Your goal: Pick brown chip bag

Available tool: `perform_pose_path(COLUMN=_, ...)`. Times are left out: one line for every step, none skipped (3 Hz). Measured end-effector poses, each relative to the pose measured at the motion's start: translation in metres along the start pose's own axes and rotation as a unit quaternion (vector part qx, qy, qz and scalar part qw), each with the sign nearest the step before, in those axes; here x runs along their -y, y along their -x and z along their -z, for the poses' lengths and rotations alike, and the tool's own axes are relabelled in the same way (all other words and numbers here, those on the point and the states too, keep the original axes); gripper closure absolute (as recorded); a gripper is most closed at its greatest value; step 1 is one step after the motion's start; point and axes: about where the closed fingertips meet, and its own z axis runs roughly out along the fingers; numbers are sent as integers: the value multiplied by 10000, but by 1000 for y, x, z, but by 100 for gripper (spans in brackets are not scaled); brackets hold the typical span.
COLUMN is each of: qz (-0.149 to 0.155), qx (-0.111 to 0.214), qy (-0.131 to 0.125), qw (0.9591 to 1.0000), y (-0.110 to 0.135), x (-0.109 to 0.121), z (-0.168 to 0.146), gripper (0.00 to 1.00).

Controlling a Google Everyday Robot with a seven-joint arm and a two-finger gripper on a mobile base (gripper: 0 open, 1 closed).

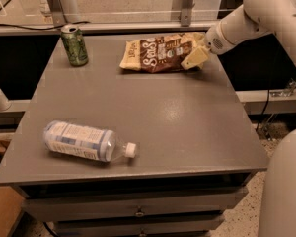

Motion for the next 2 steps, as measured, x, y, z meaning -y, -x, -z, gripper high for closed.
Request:
perform_pose_path(qz=-43, qx=50, qy=-17, qw=10000, y=2, x=3, z=6, gripper=62)
perform_pose_path(qz=-58, qx=114, qy=-56, qw=9999, y=5, x=4, z=18, gripper=85)
